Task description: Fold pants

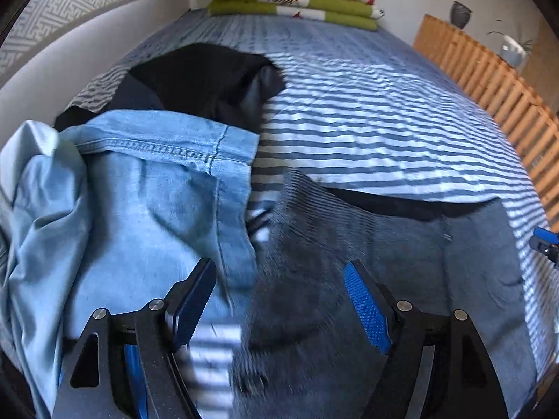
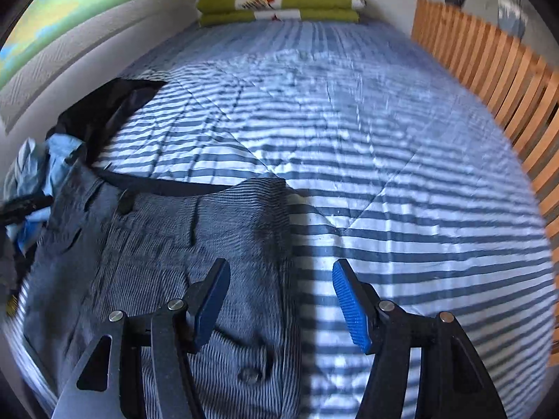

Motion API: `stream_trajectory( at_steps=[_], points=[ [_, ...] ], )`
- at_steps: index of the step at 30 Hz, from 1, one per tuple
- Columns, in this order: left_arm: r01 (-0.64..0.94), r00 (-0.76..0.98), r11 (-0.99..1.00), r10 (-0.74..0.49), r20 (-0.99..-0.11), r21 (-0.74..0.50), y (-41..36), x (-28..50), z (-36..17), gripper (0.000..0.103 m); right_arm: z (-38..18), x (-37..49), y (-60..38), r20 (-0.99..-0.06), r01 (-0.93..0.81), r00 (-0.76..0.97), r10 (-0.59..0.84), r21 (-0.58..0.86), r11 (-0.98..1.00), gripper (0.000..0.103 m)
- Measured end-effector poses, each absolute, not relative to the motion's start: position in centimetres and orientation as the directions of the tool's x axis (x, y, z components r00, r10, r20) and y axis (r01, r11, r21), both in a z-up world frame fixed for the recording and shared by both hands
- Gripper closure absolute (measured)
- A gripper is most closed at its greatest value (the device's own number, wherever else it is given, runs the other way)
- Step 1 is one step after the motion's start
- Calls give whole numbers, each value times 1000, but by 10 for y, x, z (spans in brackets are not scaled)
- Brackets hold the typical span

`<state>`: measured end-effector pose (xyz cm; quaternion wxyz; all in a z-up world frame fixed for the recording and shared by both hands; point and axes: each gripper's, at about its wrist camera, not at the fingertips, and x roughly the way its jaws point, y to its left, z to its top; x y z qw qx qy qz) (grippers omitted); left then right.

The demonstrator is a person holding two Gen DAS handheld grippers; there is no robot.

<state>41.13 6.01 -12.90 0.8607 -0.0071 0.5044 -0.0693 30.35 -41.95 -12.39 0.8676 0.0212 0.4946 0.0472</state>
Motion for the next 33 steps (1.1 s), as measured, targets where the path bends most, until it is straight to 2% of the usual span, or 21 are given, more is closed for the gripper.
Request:
stream_trajectory(
  at_steps=[6, 13, 18, 22, 23, 24, 25, 28, 30, 33],
  points=[
    [113, 440, 993, -85, -894, -39, 55, 445, -160, 23, -146, 340, -428, -881, -46, 443, 165, 162, 986, 46],
    [116, 437, 993, -84, -896, -37, 48, 466, -166, 23, -174, 370, -421, -922, -20, 377, 94, 93, 995, 46],
    [125, 438, 991, -106, -893, -56, 52, 474, -164, 20, -173, 362, -430, -909, -13, 399, 120, 126, 992, 40],
    [156, 425, 984, -144, -894, -84, 47, 477, -169, 21, -178, 363, -426, -906, -36, 388, 170, 170, 985, 40],
    [163, 429, 983, -143, -892, -79, 44, 477, -170, 24, -178, 364, -426, -904, -34, 391, 174, 175, 984, 41],
    [164, 428, 983, -148, -892, -84, 43, 477, -170, 39, -177, 364, -425, -898, -36, 399, 188, 189, 981, 50],
    [169, 413, 980, -169, -895, -107, 42, 478, -172, 57, -178, 365, -424, -895, -36, 398, 202, 205, 978, 68],
    [182, 424, 979, -159, -892, -88, 35, 472, -167, 86, -173, 362, -420, -884, -44, 406, 230, 232, 972, 80],
    [191, 441, 979, -157, -884, -78, 33, 466, -159, 91, -163, 356, -418, -869, -65, 432, 241, 237, 969, 83],
    [188, 473, 976, -187, -861, -108, 34, 453, -132, 92, -134, 342, -423, -838, -70, 481, 258, 256, 964, 85]
  ],
)
